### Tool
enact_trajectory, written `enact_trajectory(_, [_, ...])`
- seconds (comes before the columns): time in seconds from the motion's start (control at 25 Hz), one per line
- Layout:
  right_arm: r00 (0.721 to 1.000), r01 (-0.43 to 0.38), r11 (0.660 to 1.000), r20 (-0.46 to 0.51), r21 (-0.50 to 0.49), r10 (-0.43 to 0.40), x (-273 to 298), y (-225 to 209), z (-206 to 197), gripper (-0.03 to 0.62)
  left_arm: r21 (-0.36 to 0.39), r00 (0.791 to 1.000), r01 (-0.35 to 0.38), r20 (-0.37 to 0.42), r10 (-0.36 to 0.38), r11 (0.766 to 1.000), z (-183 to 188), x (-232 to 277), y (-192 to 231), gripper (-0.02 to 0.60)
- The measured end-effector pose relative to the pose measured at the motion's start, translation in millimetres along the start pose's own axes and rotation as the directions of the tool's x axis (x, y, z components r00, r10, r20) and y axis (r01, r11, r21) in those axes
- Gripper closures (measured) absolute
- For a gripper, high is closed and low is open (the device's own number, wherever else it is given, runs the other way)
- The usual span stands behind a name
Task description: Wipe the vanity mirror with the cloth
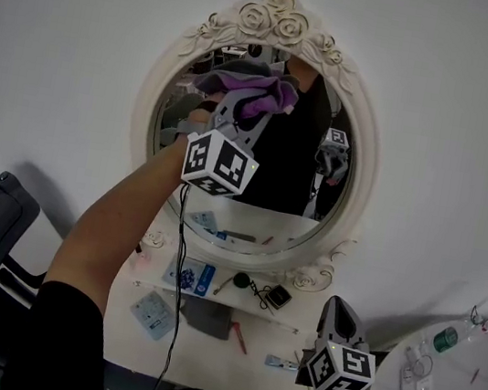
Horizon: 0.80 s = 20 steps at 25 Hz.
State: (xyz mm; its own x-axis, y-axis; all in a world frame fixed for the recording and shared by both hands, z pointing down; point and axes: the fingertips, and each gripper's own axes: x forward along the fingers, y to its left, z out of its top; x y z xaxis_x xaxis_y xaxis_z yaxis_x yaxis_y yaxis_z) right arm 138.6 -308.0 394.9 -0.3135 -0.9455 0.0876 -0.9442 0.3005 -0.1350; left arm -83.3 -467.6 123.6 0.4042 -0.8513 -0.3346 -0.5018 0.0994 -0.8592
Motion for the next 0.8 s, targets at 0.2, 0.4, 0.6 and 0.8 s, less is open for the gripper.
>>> enact_trajectory(0.2, [1.0, -0.013, 1.0, -0.006, 0.005, 0.013, 6, 7, -2, 0.591, 0.059, 0.994, 0.11, -0.003, -0.11, 0.992, -13, -12, -74, 0.517])
enact_trajectory(0.4, [1.0, -0.023, 1.0, -0.009, 0.005, 0.023, 9, 12, -4, 0.591, 0.053, 0.976, 0.215, -0.025, -0.214, 0.975, -33, -33, -156, 0.517])
enact_trajectory(0.6, [1.0, -0.017, 1.0, -0.019, 0.01, 0.017, 9, 11, -7, 0.591, 0.022, 0.946, 0.322, -0.039, -0.321, 0.946, -57, -55, -227, 0.517])
enact_trajectory(0.8, [1.0, -0.002, 1.0, -0.031, 0.014, 0.002, 9, 7, -12, 0.591, -0.017, 0.884, 0.461, -0.072, -0.461, 0.887, -92, -83, -304, 0.517])
